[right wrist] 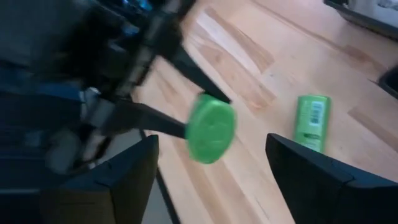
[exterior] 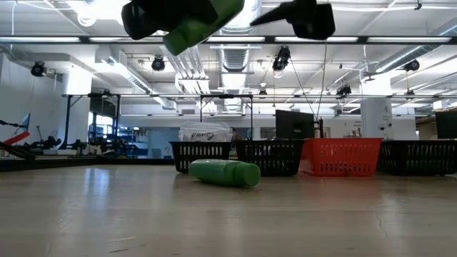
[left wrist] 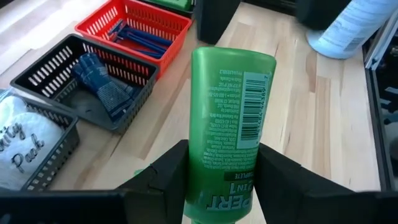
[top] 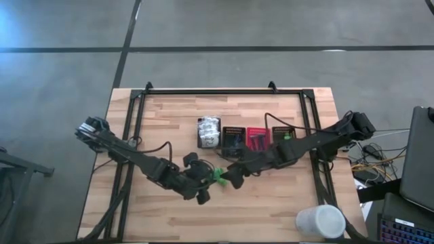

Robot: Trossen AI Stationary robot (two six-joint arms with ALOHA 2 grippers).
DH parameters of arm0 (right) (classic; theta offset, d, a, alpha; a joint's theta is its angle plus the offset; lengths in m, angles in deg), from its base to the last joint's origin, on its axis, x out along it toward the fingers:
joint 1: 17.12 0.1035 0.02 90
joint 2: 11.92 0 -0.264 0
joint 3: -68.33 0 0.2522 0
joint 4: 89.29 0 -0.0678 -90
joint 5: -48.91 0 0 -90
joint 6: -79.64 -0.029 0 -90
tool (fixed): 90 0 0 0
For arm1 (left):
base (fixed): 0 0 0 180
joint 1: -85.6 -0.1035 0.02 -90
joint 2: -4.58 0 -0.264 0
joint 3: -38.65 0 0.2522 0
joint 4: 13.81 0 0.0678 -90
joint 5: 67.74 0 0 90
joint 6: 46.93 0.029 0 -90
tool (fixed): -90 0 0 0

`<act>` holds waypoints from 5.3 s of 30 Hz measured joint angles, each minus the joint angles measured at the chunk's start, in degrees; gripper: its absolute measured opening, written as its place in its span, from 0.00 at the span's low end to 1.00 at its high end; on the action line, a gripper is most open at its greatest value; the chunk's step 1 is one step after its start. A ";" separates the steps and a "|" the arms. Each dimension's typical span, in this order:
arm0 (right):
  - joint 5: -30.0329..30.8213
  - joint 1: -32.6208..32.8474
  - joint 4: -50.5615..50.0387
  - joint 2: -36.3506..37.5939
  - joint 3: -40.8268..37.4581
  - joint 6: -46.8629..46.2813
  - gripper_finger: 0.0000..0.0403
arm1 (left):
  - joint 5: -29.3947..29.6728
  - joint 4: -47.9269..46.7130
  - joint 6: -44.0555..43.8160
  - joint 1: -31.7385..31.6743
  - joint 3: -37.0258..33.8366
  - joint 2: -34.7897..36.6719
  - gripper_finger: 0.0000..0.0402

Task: Pick & Place Travel size toiletries
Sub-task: Put the green shampoo into the right black bin

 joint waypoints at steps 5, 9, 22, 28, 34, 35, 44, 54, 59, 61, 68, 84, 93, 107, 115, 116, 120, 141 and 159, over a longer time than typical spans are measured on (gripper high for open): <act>-0.33 -0.24 0.93 -1.24 -0.11 -0.40 0.77 | 0.02 1.38 0.88 -0.25 0.00 -0.19 0.39; -0.78 -0.24 2.31 -2.28 -0.11 -1.80 0.78 | 0.00 2.12 1.99 -0.59 0.00 -0.19 0.39; -0.85 -0.74 2.32 -3.50 -0.02 -3.51 0.62 | 0.00 2.52 3.90 -0.63 0.00 -0.19 0.39; -1.73 -0.83 4.01 -4.12 -0.02 -3.87 0.58 | -0.02 2.51 5.65 -0.63 0.00 -0.21 0.39; -2.28 -0.95 5.24 -4.51 0.04 -3.47 0.54 | -0.02 2.51 6.42 -0.67 0.00 -0.21 0.39; -2.30 -0.97 5.23 -4.51 0.04 -3.42 0.53 | -0.04 2.49 6.42 -0.67 0.00 -0.21 0.39; -3.64 -1.22 4.98 -4.51 0.02 -3.27 0.36 | 0.02 2.52 6.39 -0.63 -0.88 -0.21 0.39; -3.27 -1.22 4.26 -4.51 0.03 -3.37 0.25 | 0.46 2.51 5.82 -0.65 -0.93 -0.21 0.46; -0.20 -1.11 -0.02 -4.44 0.00 -3.06 0.25 | -0.22 1.91 1.90 -0.49 -0.96 -0.12 0.57; 1.92 -1.14 -3.10 -4.08 0.00 -3.13 0.25 | -0.56 -0.13 0.47 -0.31 -0.96 -0.12 0.62; 10.45 -0.91 -20.07 -0.22 0.00 -5.06 0.25 | -0.67 -7.50 -5.20 0.44 -0.96 -0.12 0.73; 26.63 5.95 -63.57 15.18 -7.42 -40.17 0.25 | 1.55 -9.21 -8.64 1.39 -1.79 -0.10 0.73; 26.45 2.97 -62.56 14.47 -21.06 -50.75 0.25 | 1.53 -9.15 -10.56 1.29 -1.81 -0.10 0.73; 27.07 -2.92 -50.74 15.40 -29.33 -42.84 0.34 | 1.49 -9.08 -11.70 1.29 -1.81 -0.10 0.73; 23.53 -2.93 -47.82 15.40 -29.94 -37.31 0.48 | 1.49 -9.08 -11.58 1.29 -1.81 -0.10 0.73; 22.68 -2.93 -47.70 15.40 -29.94 -36.95 0.50 | 1.47 -9.08 -11.45 1.29 -1.81 -0.10 0.73; 20.21 -2.87 -47.70 15.40 -29.98 -37.22 0.60 | 1.42 -9.08 -11.38 1.29 -1.81 -0.10 0.73; 17.58 6.09 -47.67 15.40 -10.64 -19.87 0.83 | -13.96 -7.88 28.36 -6.75 -1.81 -0.14 0.73; 18.03 10.42 -47.93 15.40 -5.65 -25.08 0.88 | -32.57 -0.15 51.78 -17.52 -1.80 -13.04 0.73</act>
